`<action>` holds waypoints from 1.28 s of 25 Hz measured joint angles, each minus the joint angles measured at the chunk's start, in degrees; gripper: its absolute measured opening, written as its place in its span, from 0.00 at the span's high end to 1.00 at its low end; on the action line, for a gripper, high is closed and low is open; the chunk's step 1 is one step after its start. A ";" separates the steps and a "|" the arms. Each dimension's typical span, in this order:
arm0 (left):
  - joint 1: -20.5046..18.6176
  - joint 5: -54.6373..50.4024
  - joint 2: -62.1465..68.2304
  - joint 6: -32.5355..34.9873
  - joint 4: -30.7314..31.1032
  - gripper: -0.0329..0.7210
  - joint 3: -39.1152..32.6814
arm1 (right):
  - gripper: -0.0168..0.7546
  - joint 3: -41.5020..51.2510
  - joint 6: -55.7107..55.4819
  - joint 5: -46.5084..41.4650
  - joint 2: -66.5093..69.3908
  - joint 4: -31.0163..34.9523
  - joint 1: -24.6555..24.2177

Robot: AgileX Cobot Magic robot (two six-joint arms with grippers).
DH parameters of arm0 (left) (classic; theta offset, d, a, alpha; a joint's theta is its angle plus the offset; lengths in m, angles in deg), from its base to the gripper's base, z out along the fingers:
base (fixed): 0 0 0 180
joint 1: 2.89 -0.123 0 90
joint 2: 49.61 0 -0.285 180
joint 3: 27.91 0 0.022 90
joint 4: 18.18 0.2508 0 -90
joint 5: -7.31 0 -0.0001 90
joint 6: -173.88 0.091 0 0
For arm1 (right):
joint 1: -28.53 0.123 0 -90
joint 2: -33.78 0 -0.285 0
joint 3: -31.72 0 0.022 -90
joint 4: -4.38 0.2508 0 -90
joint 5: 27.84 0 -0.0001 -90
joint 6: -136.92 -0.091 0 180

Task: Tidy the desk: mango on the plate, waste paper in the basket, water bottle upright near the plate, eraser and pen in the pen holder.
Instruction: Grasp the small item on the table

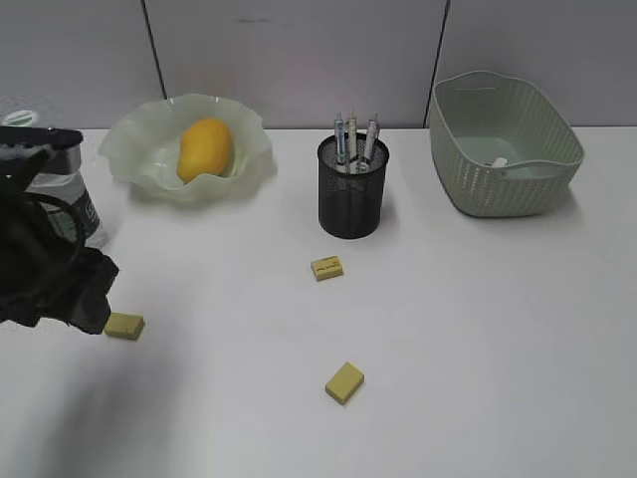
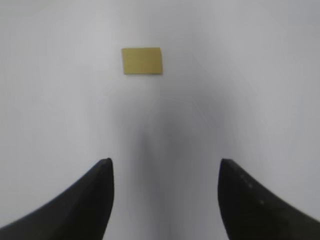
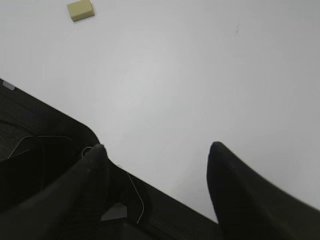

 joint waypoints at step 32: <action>-3.48 22.89 23.01 -2.10 1.35 0.32 0.43 | 0.34 0.46 0.00 0.32 0.00 -0.05 0.00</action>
